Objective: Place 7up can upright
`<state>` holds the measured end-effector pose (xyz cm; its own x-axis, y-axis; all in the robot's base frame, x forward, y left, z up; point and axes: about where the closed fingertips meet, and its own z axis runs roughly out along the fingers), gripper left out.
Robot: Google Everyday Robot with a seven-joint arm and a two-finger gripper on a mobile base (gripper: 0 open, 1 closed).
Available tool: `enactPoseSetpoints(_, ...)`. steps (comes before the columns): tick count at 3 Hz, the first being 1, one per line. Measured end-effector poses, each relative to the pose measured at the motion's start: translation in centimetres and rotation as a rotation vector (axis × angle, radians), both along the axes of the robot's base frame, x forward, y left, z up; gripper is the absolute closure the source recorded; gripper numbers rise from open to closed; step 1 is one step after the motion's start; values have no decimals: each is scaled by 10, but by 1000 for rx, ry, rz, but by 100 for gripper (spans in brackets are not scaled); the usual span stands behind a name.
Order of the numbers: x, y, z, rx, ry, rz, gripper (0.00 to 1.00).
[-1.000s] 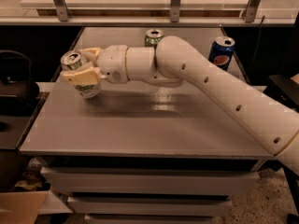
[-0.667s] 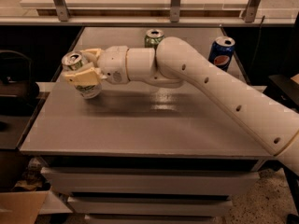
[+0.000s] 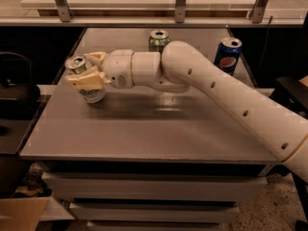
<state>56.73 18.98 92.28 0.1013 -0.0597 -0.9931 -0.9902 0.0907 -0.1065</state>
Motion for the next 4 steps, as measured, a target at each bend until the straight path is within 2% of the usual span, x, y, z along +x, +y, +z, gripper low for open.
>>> enactPoseSetpoints(2, 0, 1, -1, 15, -4, 15, 13)
enactPoseSetpoints(3, -1, 2, -1, 11, -2, 24, 0)
enactPoseSetpoints(4, -1, 3, -1, 0, 2, 37, 0)
